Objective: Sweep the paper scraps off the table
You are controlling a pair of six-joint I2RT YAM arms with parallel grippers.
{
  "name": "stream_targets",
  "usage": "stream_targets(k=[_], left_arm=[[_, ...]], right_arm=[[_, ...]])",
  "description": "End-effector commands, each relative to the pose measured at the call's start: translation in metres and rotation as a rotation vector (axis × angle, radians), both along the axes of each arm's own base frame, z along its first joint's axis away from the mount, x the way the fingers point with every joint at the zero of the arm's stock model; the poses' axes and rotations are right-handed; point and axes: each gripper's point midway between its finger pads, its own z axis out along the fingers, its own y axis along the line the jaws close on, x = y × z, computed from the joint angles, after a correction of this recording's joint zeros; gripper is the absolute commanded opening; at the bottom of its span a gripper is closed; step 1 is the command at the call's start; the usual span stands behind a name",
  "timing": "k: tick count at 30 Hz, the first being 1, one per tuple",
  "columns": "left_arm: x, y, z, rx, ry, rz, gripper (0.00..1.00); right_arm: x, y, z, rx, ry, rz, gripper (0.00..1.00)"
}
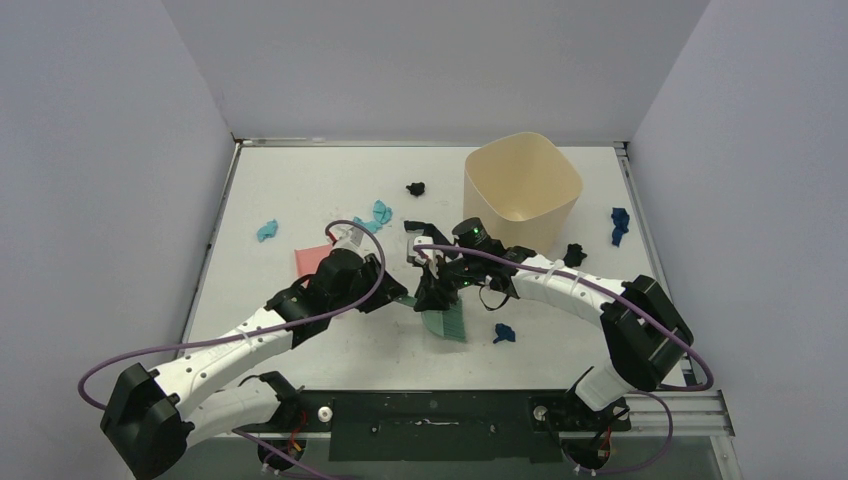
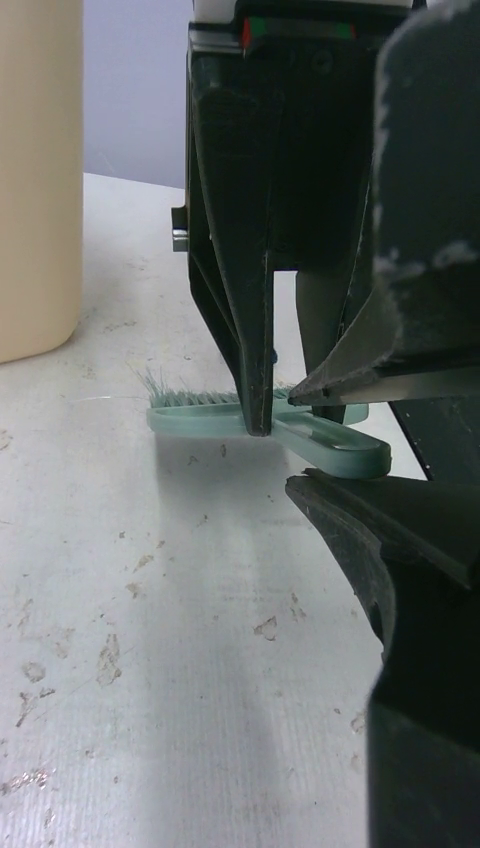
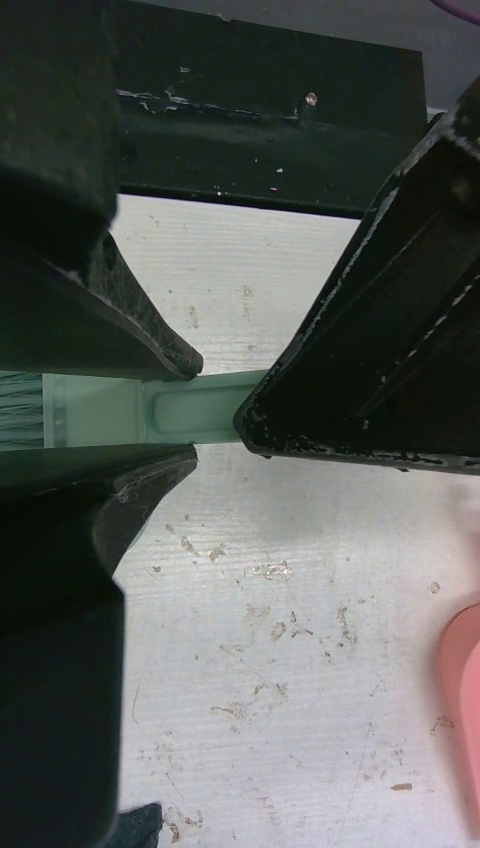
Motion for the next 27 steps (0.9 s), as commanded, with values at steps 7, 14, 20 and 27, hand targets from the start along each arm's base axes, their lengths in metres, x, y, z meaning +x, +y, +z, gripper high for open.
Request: stream_targets(k=[7, 14, 20, 27], left_arm=[[0.003, -0.021, 0.021, -0.059, -0.028, -0.084, 0.16], [0.002, -0.017, 0.026, 0.003, -0.066, -0.136, 0.00], [-0.015, -0.003, 0.034, 0.114, -0.141, -0.277, 0.00], [-0.062, -0.014, 0.076, 0.002, -0.354, -0.570, 0.00]], right_arm=[[0.001, 0.006, 0.028, 0.086, -0.079, 0.042, 0.06], [-0.011, 0.001, 0.026, 0.056, -0.073, 0.131, 0.24], [-0.022, -0.012, 0.058, 0.001, -0.105, 0.283, 0.68], [-0.025, -0.023, 0.081, 0.003, -0.183, 0.312, 0.77]])
